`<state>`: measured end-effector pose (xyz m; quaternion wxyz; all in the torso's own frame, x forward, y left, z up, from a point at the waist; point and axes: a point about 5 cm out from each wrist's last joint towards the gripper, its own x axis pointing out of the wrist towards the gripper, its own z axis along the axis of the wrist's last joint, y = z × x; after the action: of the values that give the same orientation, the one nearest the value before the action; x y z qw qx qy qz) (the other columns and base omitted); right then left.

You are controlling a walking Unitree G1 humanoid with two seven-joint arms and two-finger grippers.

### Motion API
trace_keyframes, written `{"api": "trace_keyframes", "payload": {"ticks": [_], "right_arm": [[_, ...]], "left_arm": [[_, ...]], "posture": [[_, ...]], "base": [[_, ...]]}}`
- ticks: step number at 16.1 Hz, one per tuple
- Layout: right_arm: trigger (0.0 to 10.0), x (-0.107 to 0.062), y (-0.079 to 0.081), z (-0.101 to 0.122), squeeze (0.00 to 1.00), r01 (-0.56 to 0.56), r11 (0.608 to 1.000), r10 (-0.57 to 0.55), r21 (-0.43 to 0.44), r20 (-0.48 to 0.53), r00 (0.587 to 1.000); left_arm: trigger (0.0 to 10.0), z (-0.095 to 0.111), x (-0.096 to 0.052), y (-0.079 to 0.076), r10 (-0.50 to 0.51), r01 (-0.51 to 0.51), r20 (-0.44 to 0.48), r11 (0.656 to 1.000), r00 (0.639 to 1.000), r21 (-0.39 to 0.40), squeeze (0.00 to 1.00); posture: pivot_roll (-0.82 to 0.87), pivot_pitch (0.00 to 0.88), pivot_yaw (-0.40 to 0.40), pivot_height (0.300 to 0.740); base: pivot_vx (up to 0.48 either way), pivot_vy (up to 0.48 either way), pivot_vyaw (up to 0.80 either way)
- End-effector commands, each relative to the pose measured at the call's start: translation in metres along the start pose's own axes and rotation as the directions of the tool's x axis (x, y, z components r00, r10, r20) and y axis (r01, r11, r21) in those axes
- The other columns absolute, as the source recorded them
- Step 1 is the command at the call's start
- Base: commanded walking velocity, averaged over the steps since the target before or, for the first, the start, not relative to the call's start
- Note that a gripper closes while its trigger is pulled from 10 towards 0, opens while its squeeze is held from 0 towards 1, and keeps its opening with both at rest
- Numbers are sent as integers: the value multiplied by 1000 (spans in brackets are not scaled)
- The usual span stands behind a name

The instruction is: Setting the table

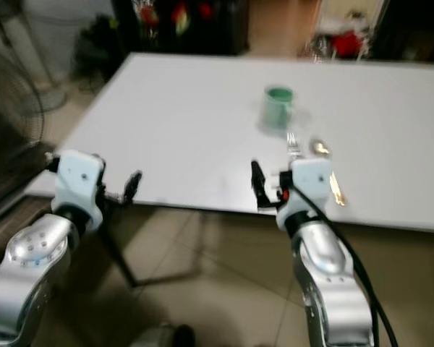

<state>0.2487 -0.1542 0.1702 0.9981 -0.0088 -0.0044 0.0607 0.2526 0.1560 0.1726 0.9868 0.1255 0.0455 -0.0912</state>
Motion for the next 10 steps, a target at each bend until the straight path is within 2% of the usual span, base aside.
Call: {"api": "trace_keyframes", "payload": {"ticks": [1,5,10], "right_arm": [[10000,-3,4,-3,1000,-20,999,21,29,-16,1000],[10000,-2,5,-2,1000,-46,998,46,53,6,999],[10000,-1,9,-1,1000,-76,994,75,74,21,997]], "left_arm": [[10000,-4,-4,4,45,-45,-30,999,999,10,0],[10000,4,2,3,38,-38,9,999,999,15,0],[10000,14,2,2,37,-39,49,999,998,35,0]], "posture": [[-114,34,76,740],[-108,33,71,740],[-97,37,71,740]], "base": [[0,0,800],[0,0,800],[0,0,800]]}}
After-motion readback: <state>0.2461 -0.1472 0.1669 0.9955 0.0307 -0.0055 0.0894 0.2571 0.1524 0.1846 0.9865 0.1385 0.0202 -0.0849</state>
